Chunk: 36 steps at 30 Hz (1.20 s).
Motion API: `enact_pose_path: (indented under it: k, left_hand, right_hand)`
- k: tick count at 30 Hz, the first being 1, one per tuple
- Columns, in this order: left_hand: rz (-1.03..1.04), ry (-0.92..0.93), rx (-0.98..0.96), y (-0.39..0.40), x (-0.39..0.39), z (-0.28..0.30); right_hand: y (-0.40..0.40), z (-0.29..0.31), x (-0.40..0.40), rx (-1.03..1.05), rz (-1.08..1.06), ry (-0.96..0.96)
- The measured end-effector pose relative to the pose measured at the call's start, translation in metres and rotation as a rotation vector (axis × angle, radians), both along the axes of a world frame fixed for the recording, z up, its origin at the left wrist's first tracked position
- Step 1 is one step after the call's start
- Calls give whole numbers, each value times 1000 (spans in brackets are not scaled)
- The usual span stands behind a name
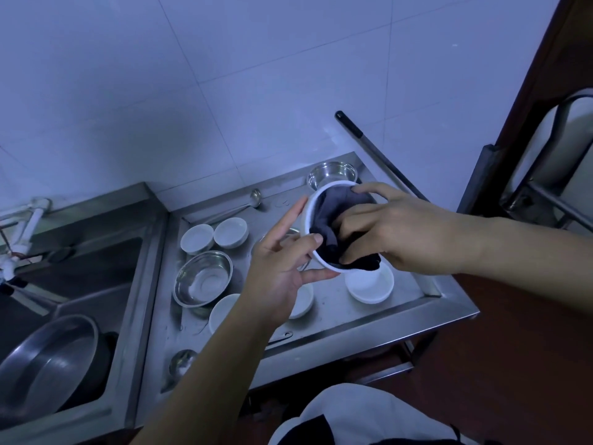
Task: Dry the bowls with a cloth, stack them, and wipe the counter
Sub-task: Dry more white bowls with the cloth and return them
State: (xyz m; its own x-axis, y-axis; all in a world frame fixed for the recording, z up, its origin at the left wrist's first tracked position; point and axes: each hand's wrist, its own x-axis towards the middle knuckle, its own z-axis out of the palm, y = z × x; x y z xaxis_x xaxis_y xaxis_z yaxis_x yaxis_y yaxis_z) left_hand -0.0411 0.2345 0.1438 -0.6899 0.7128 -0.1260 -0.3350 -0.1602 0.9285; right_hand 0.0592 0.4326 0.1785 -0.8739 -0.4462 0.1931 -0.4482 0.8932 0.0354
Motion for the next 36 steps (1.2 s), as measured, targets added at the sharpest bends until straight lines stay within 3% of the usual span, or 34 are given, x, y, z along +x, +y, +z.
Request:
enact_pose_path:
  k: [6,9,12,15,19,26,30,31,36]
  left_hand:
    - [24,59,-57,6,8,-5]
    - [35,94,-98,7,19,-12]
    - [45,87,-136,7,28,-19]
    - [43,129,-164,9,32,-23]
    - [85,158,-190,10,34,-26]
    - [208,92,-170,-15,26,-31]
    - [256,36,-171,-25,17,-37]
    - [270,17,-171,-27,15,-38]
    - [290,-59,-154,-36,2,-45]
  right_hand:
    - [6,-19,17,36,-24,57]
    - [6,-36,32,-312,-81,98]
    - [1,-47,36,-700,-357,238]
    - [-6,-55,29,-915,-725,156]
    - [-12,-57,15,-1156,-852,-3]
    - [-15,-69,23,-1170,-716,-92]
    - [-7,-74,30,-709,-480,41]
    - [-4,-72,32,-675,-441,40]
    - [9,-68,47,-992,-473,69]
